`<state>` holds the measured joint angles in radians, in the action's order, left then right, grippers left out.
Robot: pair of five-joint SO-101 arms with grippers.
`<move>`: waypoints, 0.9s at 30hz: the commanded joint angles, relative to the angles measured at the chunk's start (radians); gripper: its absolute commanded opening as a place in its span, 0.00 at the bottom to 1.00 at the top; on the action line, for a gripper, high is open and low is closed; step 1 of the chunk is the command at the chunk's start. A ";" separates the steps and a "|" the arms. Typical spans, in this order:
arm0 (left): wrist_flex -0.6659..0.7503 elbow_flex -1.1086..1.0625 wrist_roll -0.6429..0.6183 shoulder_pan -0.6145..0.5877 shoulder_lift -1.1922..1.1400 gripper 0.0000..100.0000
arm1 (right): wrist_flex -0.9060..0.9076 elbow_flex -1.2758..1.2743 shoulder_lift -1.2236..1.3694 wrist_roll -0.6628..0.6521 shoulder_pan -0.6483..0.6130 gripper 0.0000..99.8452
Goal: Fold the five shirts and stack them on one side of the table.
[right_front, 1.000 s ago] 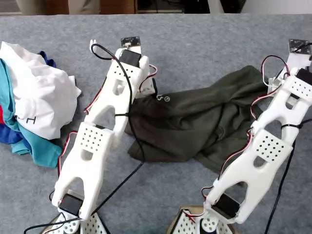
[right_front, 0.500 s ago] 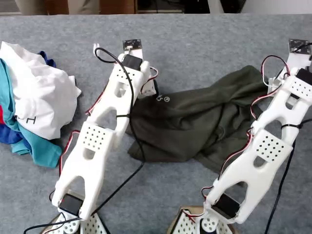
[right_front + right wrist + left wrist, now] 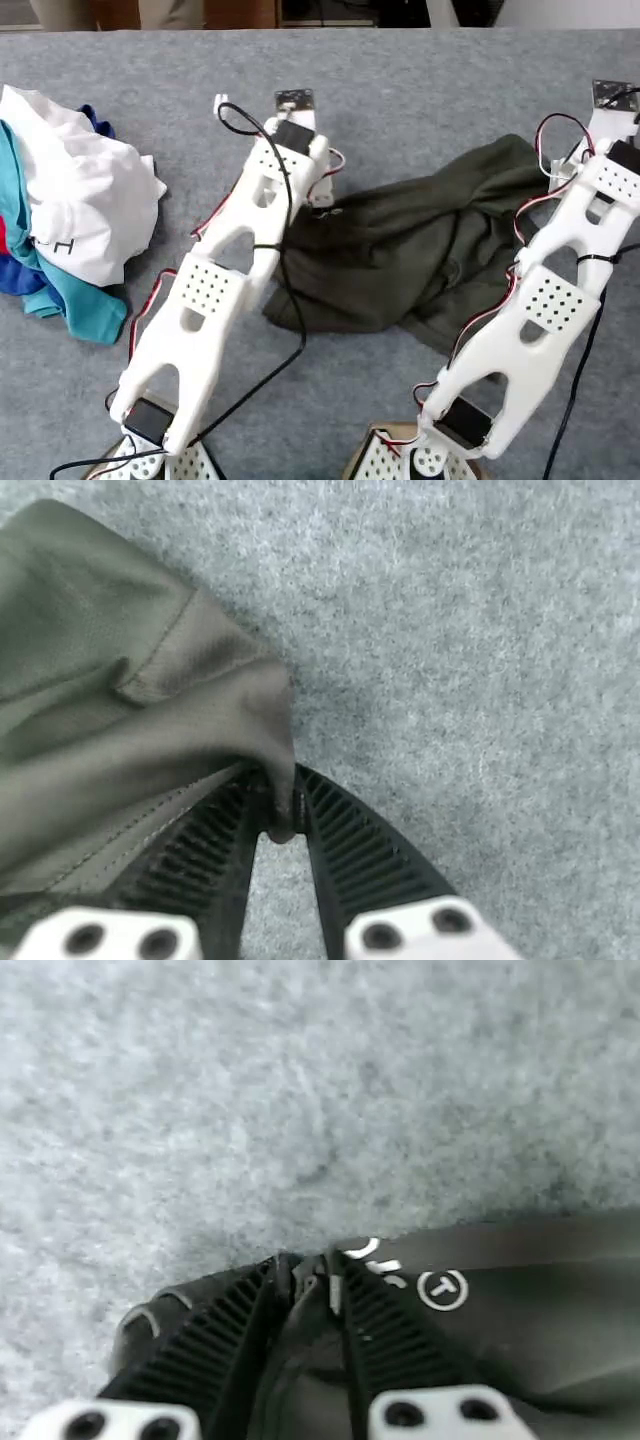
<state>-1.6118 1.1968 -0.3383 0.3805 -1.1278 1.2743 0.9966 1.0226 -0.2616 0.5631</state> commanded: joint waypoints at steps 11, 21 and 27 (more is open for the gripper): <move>-0.017 0.026 -0.009 -0.014 0.022 0.08 | -0.018 0.047 -0.013 -0.011 -0.015 0.00; -0.147 0.230 -0.006 -0.052 0.022 0.20 | -0.018 0.047 -0.013 -0.011 -0.015 0.00; -0.147 0.221 -0.005 -0.043 0.013 0.20 | -0.018 0.048 -0.013 -0.011 -0.015 0.00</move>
<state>-1.7484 1.3794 -0.3353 0.3391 -1.1293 1.2743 0.9966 1.0226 -0.2616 0.5616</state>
